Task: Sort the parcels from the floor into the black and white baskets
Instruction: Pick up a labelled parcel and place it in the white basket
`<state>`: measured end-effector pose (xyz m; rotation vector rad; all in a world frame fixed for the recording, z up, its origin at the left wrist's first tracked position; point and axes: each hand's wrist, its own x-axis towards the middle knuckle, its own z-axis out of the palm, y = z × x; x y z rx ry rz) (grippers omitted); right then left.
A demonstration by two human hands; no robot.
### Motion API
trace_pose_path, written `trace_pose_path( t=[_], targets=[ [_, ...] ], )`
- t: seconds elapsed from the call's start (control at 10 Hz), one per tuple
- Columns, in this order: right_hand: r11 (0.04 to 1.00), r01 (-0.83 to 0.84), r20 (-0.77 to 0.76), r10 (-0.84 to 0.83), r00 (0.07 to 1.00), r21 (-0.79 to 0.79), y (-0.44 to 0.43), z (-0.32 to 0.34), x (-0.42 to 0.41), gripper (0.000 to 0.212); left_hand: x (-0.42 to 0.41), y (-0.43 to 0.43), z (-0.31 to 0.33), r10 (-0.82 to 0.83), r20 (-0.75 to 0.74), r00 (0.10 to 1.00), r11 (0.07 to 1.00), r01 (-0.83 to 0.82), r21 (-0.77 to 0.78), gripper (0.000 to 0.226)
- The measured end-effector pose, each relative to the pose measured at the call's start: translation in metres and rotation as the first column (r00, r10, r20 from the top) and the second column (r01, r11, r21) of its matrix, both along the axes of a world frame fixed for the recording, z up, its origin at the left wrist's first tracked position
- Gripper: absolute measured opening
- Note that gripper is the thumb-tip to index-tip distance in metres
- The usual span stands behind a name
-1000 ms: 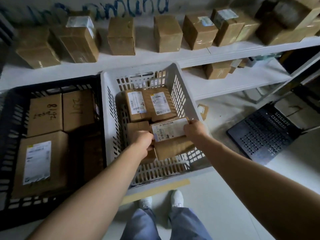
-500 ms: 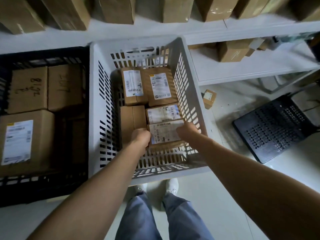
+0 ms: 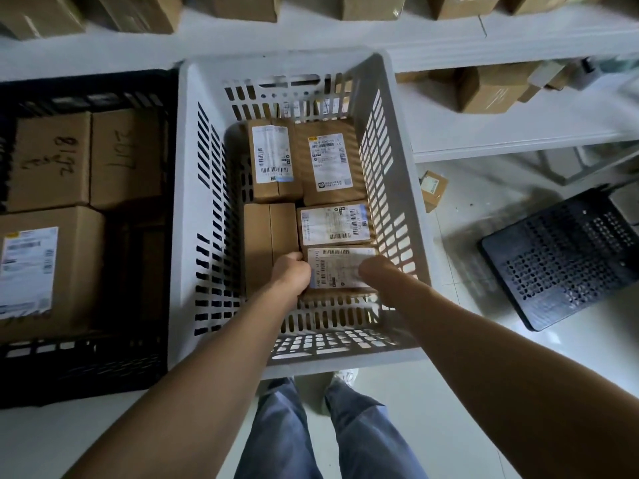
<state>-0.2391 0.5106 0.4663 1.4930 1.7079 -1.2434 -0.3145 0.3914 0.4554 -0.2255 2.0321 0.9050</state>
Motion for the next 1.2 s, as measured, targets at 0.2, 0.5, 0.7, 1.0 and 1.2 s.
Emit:
trace_pose_path(
  t=[0.2, 0.5, 0.7, 1.0, 1.2],
  targets=[
    [0.889, -0.447, 0.117, 0.436, 0.892, 0.099, 0.002, -0.005, -0.003, 0.036, -0.002, 0.0, -0.001, 0.044, 0.047, 0.998, 0.999, -0.045, 0.02, 0.035],
    [0.79, -0.52, 0.114, 0.513, 0.851, 0.325, 0.009, 0.021, 0.001, 0.033, -0.005, -0.005, 0.004, 0.125, 0.067, 0.99, 0.984, -0.132, 0.117, 0.037],
    [0.975, 0.058, -0.391, 0.03, 0.92, 0.213, 0.017, 0.062, -0.022, 0.015, -0.024, -0.001, 0.06, 0.231, -0.08, 0.97, 0.943, -0.203, 0.262, 0.023],
    [0.943, 0.333, -0.852, -0.186, 0.49, -0.014, 0.017, 0.18, -0.022, 0.029, -0.049, 0.006, 0.183, 0.251, -0.144, 0.957, 0.741, -0.094, 0.665, 0.016],
    [0.889, 0.457, -0.933, -0.143, 0.331, 0.026, -0.007, 0.229, -0.005, 0.028, -0.054, 0.011, 0.252, 0.068, -0.294, 0.953, 0.622, 0.19, 0.76, 0.018]
  ],
)
